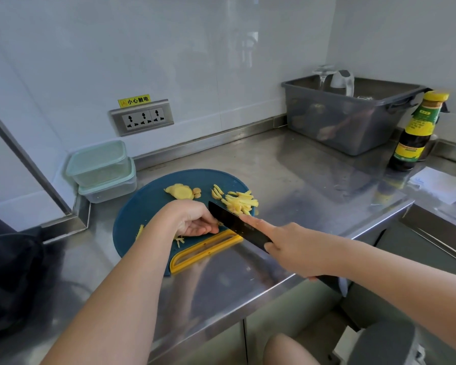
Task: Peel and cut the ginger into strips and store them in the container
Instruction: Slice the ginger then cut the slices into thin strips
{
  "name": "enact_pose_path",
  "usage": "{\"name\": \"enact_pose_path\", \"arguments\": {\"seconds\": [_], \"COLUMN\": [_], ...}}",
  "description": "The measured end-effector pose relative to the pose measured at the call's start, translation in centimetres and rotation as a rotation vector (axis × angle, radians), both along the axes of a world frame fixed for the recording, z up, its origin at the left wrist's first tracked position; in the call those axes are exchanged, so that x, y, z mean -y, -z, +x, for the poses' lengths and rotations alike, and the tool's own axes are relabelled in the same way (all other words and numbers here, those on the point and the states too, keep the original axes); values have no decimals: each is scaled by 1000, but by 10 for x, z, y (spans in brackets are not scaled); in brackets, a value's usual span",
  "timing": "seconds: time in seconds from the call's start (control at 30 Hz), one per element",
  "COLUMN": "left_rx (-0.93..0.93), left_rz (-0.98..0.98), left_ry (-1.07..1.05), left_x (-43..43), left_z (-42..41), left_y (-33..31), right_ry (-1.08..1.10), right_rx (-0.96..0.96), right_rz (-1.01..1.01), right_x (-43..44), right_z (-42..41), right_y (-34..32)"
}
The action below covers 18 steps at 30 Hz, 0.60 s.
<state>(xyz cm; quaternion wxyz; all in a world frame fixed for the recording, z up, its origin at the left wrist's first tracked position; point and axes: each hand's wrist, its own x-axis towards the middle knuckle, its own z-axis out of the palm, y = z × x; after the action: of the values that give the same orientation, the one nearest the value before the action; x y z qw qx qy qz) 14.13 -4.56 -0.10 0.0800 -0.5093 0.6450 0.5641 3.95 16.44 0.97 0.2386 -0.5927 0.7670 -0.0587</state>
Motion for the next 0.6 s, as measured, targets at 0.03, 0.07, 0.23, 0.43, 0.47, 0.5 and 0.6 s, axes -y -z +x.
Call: {"name": "enact_pose_path", "arguments": {"seconds": [0.03, 0.07, 0.23, 0.43, 0.47, 0.5, 0.6], "left_rx": [2, 0, 5, -5, -11, -17, -20], "left_rz": [2, 2, -34, -43, -44, -43, -27], "left_ry": [4, 8, 22, 5, 7, 8, 19], "left_x": [0, 0, -4, -6, -5, -5, -6], "left_z": [0, -1, -2, -1, 0, 0, 2], "left_y": [0, -1, 0, 1, 1, 1, -1], "right_ry": [0, 1, 14, 12, 17, 26, 113], "right_rx": [-17, -44, -178, -93, -54, 2, 272], "right_rz": [-3, -12, -7, -70, -68, -65, -48], "right_x": [-3, -4, 5, 29, 31, 31, 21], "right_z": [1, 3, 19, 17, 11, 5, -10], "right_y": [1, 3, 11, 15, 15, 13, 10]}}
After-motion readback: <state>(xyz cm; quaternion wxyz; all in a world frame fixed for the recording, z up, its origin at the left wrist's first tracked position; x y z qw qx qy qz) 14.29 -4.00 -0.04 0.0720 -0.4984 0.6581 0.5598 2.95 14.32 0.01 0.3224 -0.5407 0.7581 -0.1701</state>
